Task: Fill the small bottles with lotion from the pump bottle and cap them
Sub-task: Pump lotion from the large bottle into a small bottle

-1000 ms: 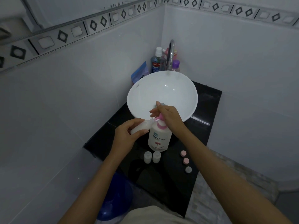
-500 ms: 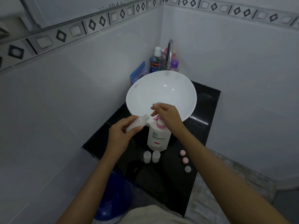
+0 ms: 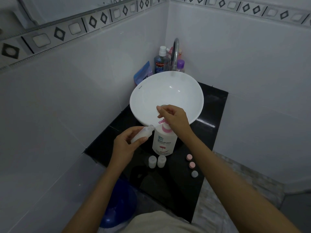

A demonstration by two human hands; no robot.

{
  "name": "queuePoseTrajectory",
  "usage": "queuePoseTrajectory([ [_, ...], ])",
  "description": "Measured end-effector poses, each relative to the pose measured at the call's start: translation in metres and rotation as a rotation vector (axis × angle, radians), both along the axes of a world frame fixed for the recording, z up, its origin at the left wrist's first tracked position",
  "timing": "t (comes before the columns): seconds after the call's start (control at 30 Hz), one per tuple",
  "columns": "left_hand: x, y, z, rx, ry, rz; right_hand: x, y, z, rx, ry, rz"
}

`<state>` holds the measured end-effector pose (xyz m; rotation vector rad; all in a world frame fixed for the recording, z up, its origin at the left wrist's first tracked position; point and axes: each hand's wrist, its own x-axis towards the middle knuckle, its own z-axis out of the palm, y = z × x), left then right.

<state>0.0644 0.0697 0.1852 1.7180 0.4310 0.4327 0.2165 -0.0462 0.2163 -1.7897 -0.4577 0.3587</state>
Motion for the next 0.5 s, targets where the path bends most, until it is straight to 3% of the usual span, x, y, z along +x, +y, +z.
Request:
queuePoseTrajectory([
  [0.5, -0.011, -0.015, -0.015, -0.083, 0.036, -0.06, 0.005, -0.032, 0.0, 0.02, -0.04, -0.097],
])
